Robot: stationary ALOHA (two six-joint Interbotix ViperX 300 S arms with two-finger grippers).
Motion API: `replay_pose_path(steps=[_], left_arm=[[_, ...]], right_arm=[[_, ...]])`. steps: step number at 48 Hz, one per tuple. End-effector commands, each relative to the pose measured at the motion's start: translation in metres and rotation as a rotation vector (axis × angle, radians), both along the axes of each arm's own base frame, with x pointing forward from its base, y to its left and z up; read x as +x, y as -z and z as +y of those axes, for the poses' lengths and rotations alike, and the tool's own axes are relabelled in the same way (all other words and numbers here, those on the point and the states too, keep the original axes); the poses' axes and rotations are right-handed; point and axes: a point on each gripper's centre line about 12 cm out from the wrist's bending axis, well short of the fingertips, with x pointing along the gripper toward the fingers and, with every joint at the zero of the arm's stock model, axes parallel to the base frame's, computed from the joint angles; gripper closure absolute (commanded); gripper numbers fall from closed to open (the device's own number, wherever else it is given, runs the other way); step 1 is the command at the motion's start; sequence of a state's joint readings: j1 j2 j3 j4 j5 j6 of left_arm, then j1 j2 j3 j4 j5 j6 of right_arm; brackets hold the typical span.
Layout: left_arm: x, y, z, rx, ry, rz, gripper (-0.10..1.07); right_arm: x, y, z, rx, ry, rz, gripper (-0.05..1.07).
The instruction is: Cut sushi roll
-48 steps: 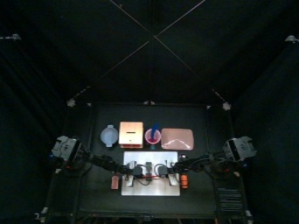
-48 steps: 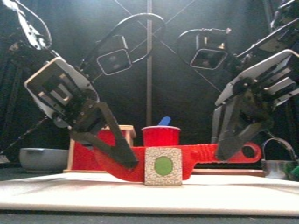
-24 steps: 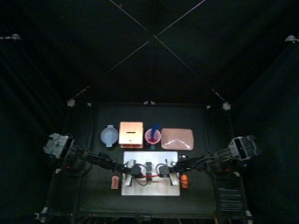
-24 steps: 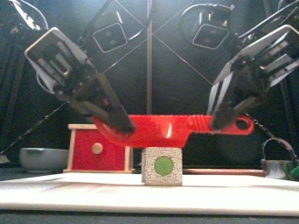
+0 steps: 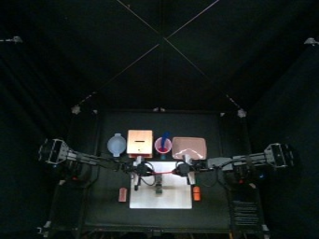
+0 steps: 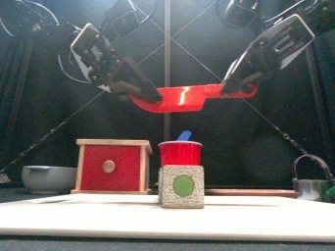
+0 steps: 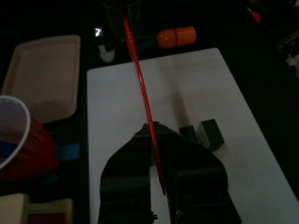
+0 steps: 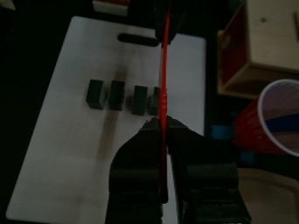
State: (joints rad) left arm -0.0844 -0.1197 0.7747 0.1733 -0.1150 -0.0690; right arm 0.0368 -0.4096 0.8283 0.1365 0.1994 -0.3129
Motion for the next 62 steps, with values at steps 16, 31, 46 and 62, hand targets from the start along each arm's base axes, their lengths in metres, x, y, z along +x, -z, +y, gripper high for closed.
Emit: replay_pose_path(steps=[16, 31, 46, 62], left_arm=[[0.037, 0.032, 0.008, 0.016, -0.002, 0.017, 0.58], [0.045, 0.024, 0.012, 0.006, -0.013, -0.029, 0.54], [0.030, 0.003, 0.022, -0.030, -0.034, -0.185, 0.14], [-0.006, -0.016, 0.036, -0.055, -0.090, -0.251, 0.10]], right_arm=[[-0.024, -0.067, -0.033, -0.148, 0.059, -0.311, 0.70], [-0.021, -0.060, -0.034, -0.156, 0.066, -0.362, 0.70], [-0.022, -0.061, -0.040, -0.165, 0.082, -0.367, 0.70], [-0.030, -0.060, -0.069, -0.151, 0.199, -0.330, 0.70]])
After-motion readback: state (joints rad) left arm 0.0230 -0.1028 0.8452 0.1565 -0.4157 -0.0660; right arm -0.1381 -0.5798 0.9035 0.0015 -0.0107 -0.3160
